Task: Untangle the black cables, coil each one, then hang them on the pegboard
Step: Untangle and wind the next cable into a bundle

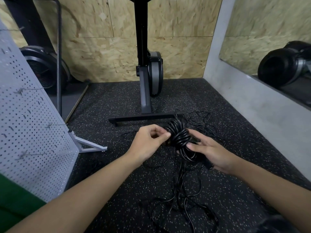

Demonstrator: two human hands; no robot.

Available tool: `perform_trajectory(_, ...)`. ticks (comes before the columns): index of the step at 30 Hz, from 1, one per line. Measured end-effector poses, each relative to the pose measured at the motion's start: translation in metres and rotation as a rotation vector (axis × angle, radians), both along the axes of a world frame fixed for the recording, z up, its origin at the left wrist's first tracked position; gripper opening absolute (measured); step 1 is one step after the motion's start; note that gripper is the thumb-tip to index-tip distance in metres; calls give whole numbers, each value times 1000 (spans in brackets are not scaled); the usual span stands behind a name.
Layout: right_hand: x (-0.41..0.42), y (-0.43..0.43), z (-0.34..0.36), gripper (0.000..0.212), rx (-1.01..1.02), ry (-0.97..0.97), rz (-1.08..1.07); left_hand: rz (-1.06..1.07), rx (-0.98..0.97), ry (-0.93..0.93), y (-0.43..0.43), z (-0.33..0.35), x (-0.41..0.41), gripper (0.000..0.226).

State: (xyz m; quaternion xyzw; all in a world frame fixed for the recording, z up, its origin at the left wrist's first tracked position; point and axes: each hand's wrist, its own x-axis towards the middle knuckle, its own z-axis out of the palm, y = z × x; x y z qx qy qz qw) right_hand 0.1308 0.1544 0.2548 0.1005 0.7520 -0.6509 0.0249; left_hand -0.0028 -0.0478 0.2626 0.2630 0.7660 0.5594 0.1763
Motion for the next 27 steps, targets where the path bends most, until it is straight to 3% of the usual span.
perform_trajectory(3,2,5,-4,64,21,-15,-29,-109,57,-32,-1,-6,7,24)
perform_trajectory(7,1,9,-11,80,12,-41,-22,-60,141,-38,-4,-12,5,27)
perform_trajectory(16,1,2,0,66,75,-4,29,55,271,-118,-4,-11,2,28)
perform_trajectory(20,6,0,6,61,153,-21,90,-49,228,-92,-7,-14,-3,25)
perform_trajectory(24,8,-6,6,85,157,4,120,-16,299,-137,-4,-10,5,16)
perform_trajectory(27,7,-9,5,91,198,12,158,18,296,-162,-1,-15,10,12)
